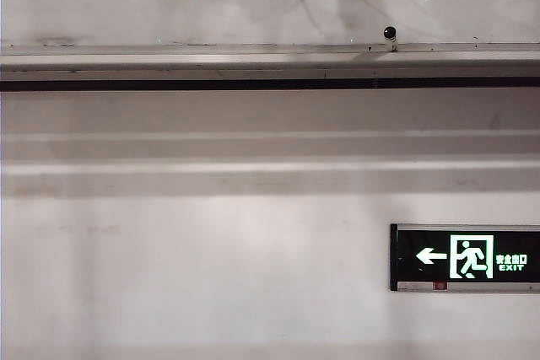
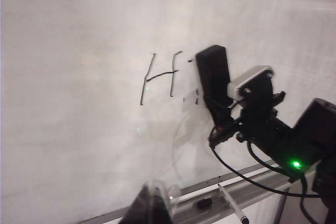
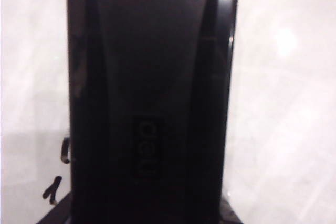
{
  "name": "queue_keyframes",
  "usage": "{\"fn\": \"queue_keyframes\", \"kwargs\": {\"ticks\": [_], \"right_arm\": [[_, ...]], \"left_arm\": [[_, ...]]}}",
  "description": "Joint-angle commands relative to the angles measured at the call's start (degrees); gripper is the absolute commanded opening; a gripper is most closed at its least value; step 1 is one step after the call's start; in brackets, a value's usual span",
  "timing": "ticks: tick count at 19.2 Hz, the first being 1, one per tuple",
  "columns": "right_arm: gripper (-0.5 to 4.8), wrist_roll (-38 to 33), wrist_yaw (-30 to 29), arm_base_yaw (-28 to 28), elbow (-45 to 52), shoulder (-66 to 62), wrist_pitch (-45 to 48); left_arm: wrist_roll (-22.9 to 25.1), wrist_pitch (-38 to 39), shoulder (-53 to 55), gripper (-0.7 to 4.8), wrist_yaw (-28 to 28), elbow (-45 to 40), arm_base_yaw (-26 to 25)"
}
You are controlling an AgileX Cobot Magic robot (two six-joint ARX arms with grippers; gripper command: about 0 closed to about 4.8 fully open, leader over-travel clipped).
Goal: Wipe the whiteboard clean using the black magnetic whiteboard eraser attached to the whiteboard.
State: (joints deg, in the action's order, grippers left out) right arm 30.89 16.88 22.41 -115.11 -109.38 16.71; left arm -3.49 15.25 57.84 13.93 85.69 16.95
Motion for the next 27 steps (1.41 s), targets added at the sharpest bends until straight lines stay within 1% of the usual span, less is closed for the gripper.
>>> {"fn": "queue_keyframes", "kwargs": {"ticks": [1,2,3,4,6,8,10,11,12,13,14,16,18,20,21,22,23,24,25,27], "right_arm": [[1.34,-0.92,-0.04,-0.81,-0.28,0.20,0.22],[1.34,-1.25,-5.95,-0.81,-0.28,0.17,-3.61],[1.34,-2.56,-10.45,-0.76,-0.28,0.11,-7.76],[1.34,-2.71,-12.50,-0.74,-0.24,0.04,-10.51],[1.34,-2.60,-14.43,0.07,-0.22,-0.37,-14.71],[1.34,-1.92,-14.69,0.72,-0.22,-0.79,-18.47],[1.34,-0.44,-14.38,1.70,-0.22,-1.38,-19.47],[1.34,0.87,-13.05,1.84,-0.24,-1.49,-19.26],[1.34,0.74,-9.03,2.27,-0.24,-1.51,-16.94],[1.34,0.70,-3.52,2.91,-0.24,-1.49,-11.02],[1.34,0.70,-1.42,2.91,-0.24,-1.40,-6.49],[1.34,0.63,0.09,3.23,-0.26,-1.27,0.81],[1.35,0.52,-0.20,3.89,-0.26,-1.33,7.37],[1.38,0.22,-3.65,3.96,-0.26,-1.38,6.86],[1.73,0.24,-6.64,3.98,-0.26,-1.38,5.55],[2.91,0.26,-10.47,3.98,-0.26,-1.38,3.65],[3.60,0.26,-11.04,3.98,-0.26,-1.38,2.99],[4.42,0.68,-10.56,4.37,-0.24,-1.36,2.86],[4.54,0.72,-10.36,4.50,-0.24,-1.25,3.45],[4.54,0.87,-10.38,4.66,-0.24,-1.16,5.99]], "left_arm": [[0.02,-0.63,-0.20,-0.05,0.48,0.26,0.04],[0.04,-0.63,-0.26,-0.05,0.48,0.26,0.04],[0.04,-0.59,-0.28,-0.05,0.46,0.26,0.04],[0.04,-0.59,-0.28,-0.05,0.46,0.26,0.04],[0.04,-0.57,-0.28,-0.05,0.46,0.26,0.04],[0.02,-0.55,-0.28,-0.05,0.48,0.26,0.04],[0.02,-0.50,-0.28,-0.05,0.48,0.26,0.04],[0.02,-0.37,-0.35,-0.05,0.46,0.26,0.04],[0.02,-0.17,-0.35,-0.05,0.46,0.26,0.04],[0.02,0.13,-0.33,-0.05,0.48,0.26,0.04],[0.02,0.33,-0.33,-0.05,0.48,0.26,0.04],[0.02,0.63,-0.33,-0.05,0.48,0.24,0.04],[0.04,0.72,-0.33,-0.05,0.48,0.24,0.04],[0.02,0.72,-0.33,-0.05,0.48,0.24,0.04],[0.04,0.72,-0.33,-0.05,0.48,0.24,0.04],[0.02,0.72,-0.33,-0.05,0.48,0.24,0.04],[0.02,0.74,-0.33,-0.05,0.50,0.24,0.04],[0.02,0.74,-0.33,-0.05,0.50,0.24,0.04],[0.04,0.76,-0.33,-0.05,0.50,0.24,0.04],[0.04,0.87,-0.33,-0.05,0.50,0.24,0.04]]}}
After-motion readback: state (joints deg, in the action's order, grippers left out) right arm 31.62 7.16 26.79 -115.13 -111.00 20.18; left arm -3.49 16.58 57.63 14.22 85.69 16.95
